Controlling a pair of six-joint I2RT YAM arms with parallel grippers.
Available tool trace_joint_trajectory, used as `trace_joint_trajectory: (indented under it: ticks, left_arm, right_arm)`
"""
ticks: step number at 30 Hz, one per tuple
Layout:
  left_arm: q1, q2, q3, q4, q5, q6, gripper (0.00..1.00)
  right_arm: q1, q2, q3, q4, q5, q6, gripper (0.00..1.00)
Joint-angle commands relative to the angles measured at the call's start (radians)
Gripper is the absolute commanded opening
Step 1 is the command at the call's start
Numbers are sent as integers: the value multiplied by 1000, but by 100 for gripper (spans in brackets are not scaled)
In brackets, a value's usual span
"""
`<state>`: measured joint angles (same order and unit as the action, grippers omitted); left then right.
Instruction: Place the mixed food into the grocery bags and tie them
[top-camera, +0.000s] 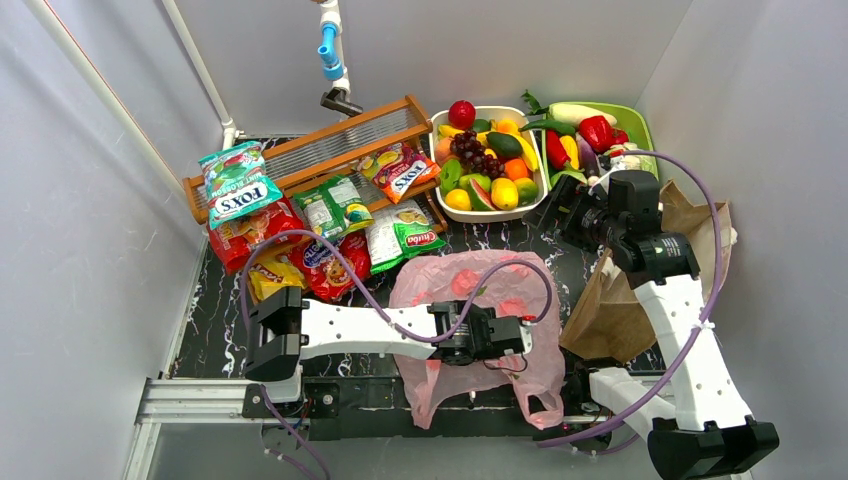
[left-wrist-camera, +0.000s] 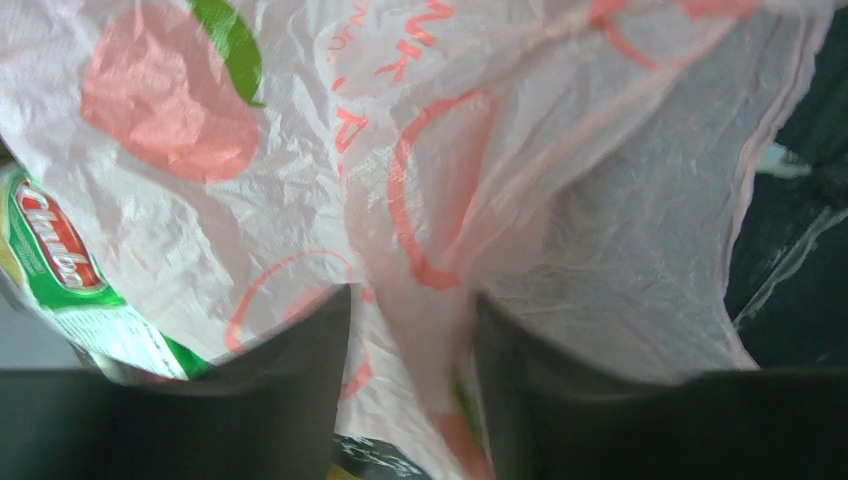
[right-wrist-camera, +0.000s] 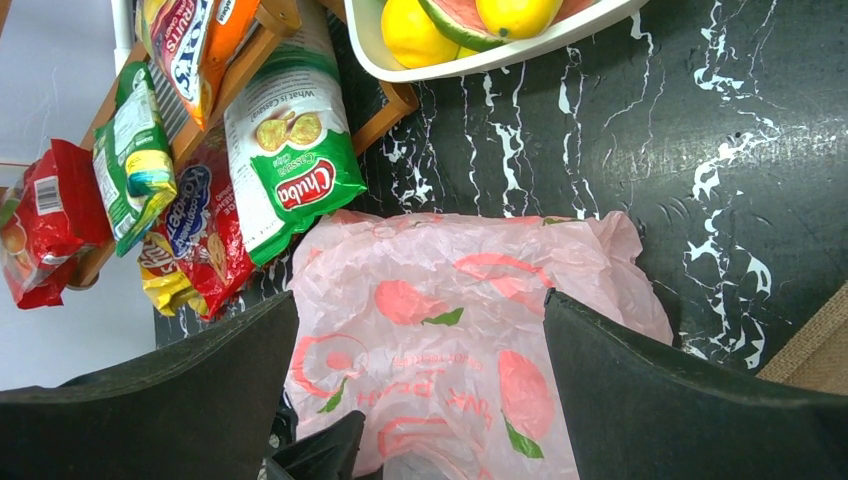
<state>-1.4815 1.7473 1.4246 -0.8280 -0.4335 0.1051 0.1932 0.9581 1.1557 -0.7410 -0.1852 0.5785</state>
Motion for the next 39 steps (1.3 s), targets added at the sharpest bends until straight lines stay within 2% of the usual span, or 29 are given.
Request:
trace_joint_trajectory:
  ticks: [1,2,3,6,16,23,28,33,39]
  left_arm:
    - [-1,26,0,1,-84,13,26]
    - [0,39,15,-12,-108,0,7]
    - [1,48,30,-25,-134,-16,0]
    - [4,48,77,-55,-154,-58,0]
    - [44,-84,144,-149,-83,-357,0]
    - [89,-148,131,-193,-20,-625,0]
    - [188,-231,66,-130,106,-783,0]
    - [256,-261,48,-75,153,-841,0]
    - [310,-213,119,-74,190,-850,0]
  right_arm:
    - [6,5,42,-5,19,-26,100]
    - [6,4,42,-7,23,-26,100]
    - [6,3,42,-8,28,-29,100]
    - [6,1,46,-11,32,-32,100]
    - [6,-5,59,-25,35,-38,100]
    - [6,-13,46,-24,23,-27,100]
    - [6,-28,61,-32,19,-36,100]
    - [7,-48,75,-48,-73,-92,95]
    - [14,-138,27,-55,-370,-192,95]
